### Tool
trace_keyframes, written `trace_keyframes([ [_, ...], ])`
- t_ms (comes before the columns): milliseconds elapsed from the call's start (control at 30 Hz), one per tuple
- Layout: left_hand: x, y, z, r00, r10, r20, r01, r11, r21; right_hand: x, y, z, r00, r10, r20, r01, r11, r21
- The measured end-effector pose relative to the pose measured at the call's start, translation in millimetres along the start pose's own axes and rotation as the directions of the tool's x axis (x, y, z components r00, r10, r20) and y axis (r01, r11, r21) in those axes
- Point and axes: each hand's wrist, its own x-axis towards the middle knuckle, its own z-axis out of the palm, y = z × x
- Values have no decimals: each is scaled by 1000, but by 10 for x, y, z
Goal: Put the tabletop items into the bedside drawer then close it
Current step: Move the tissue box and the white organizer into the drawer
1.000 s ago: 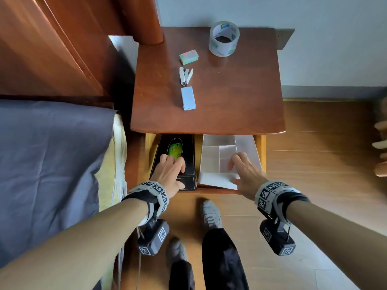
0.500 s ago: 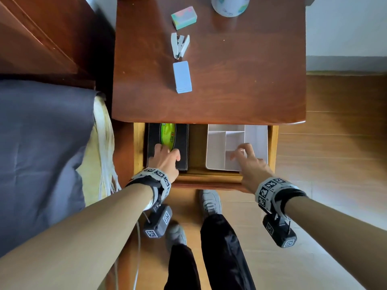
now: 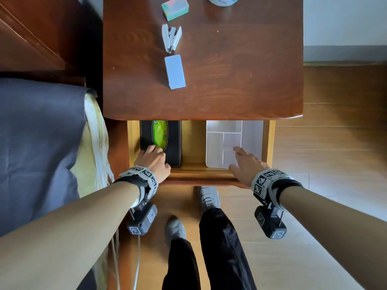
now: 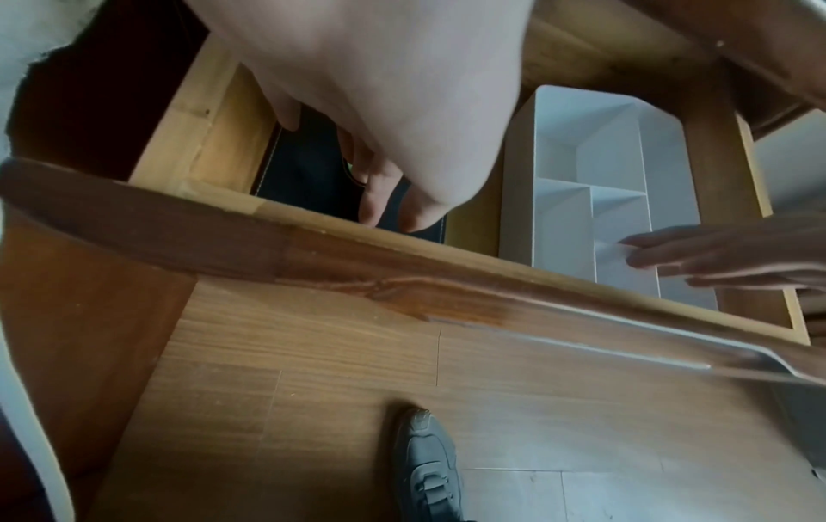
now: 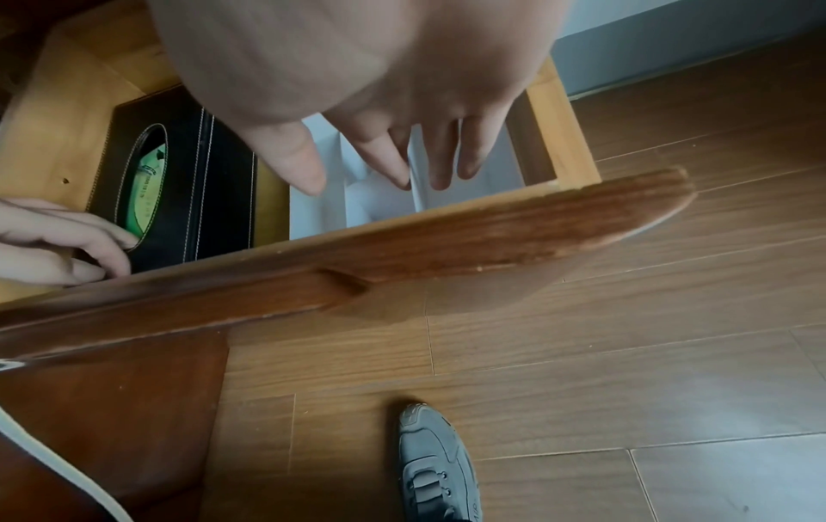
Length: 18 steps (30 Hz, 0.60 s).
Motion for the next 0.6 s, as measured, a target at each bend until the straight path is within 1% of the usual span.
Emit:
trace_keyframes([
  [67, -11, -8, -1, 1000, 13, -1, -12, 1000, 12, 3, 1, 48, 1000, -2, -12, 3, 1000, 19],
  [167, -8, -4, -28, 1000, 13, 17, -13, 1000, 7, 39, 6, 122, 1000, 26, 5, -26, 997, 67],
  [233, -13, -6, -44, 997, 21, 75, -21, 1000, -6, 44, -7, 139, 999, 34, 36, -35, 998, 48],
  [300, -29, -20, -67, 986, 39, 162, -38, 999, -9, 42, -26, 97, 997, 22, 70, -21, 1000, -8],
  [333, -40, -37, -83, 978, 46, 203, -47, 999, 2, 32, -48, 64, 998, 14, 63, -11, 999, -42],
  [367, -51, -56, -101, 971, 50, 232, -55, 998, 16, 15, -79, 29, 1000, 11, 25, -8, 996, -85],
  [433, -51, -82, -169, 968, 59, 245, -73, 996, 47, -19, -154, -27, 991, -14, -134, -9, 985, -170],
  [500, -29, -79, -285, 981, 84, 172, -93, 995, 47, -39, -237, -45, 953, -84, -290, 20, 976, -219],
  [533, -14, -71, -346, 988, 96, 118, -102, 994, 44, -41, -280, -48, 936, -126, -328, 47, 970, -240],
  [567, 15, -71, -393, 992, 103, 77, -107, 993, 52, -28, -320, -48, 928, -161, -337, 72, 963, -261],
  [600, 59, -87, -425, 992, 109, 61, -113, 992, 63, -3, -363, -50, 928, -185, -322, 92, 955, -281],
])
